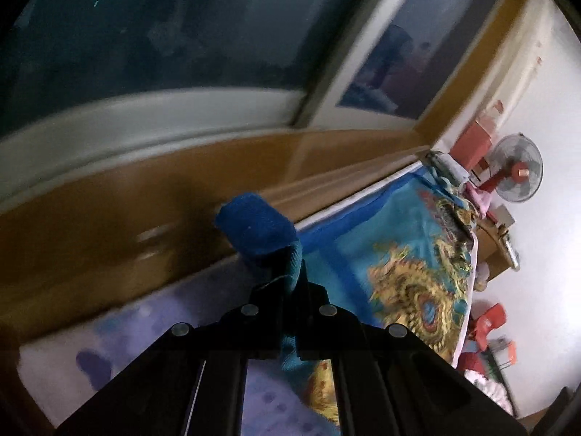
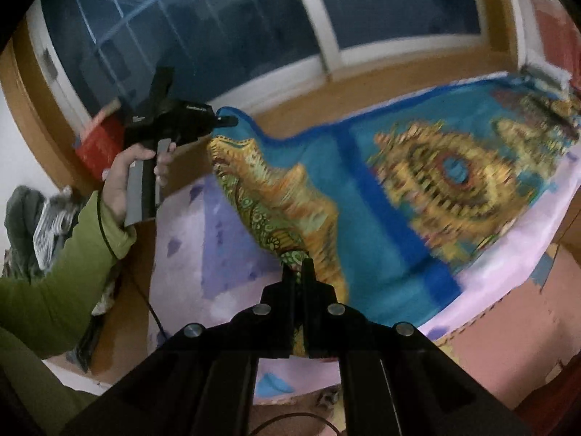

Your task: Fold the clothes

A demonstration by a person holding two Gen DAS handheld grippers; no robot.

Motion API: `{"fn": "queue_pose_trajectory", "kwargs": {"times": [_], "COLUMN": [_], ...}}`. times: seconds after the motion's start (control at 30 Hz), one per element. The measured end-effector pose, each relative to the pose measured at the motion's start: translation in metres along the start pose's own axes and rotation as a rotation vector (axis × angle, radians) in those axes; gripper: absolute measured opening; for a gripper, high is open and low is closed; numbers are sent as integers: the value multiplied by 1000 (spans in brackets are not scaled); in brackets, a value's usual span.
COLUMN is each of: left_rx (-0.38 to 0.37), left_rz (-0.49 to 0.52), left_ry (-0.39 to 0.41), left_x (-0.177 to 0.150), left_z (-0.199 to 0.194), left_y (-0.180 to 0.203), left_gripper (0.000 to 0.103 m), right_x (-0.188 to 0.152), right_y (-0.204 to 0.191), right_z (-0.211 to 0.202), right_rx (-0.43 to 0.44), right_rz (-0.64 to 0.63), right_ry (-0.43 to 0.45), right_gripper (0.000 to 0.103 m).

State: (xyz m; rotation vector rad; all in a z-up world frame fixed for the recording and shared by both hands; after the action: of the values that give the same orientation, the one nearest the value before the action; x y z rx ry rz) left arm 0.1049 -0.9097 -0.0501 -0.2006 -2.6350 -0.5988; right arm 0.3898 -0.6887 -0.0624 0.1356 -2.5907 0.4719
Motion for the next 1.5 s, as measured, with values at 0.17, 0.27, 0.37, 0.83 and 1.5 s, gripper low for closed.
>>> {"fn": "queue_pose_trajectory", "kwargs": {"times": [0.17,0.27,0.37,0.83,1.5], "left_rx": [36,76,108,299,220], "left_rz": [107,119,118,214,333], "left_ry": [5,16,8,-170,-192], "left_x": [34,52,69,96,93], "left_z": [13,26,53,226,178], "left_y": [63,96,131,239,252], "left_gripper": [3,3,3,3,23], "right_x": [25,37,51,102,107], "right_y": [57,101,153,319,344], "right_z": [-20,-25,-28,21,18], "right_rx": [-4,12,42,41,-172], "right_rz": [10,31,57,135,150], "right_ry": [54,68,74,-51,-69], "right_gripper": [2,2,2,2,5]}}
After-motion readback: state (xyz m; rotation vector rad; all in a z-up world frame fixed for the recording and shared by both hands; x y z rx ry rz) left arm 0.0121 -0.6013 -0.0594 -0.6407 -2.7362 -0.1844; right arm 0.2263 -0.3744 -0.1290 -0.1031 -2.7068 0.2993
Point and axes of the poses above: each gripper's, at about its wrist camera, not at the fingertips, and z roughly the way its jaws point, y to its right, x to its top, the point moved 3 cm from there along z, roughly the way its jaws point, and after that the axes turned 13 degrees about -y, right-handed, at the moved point
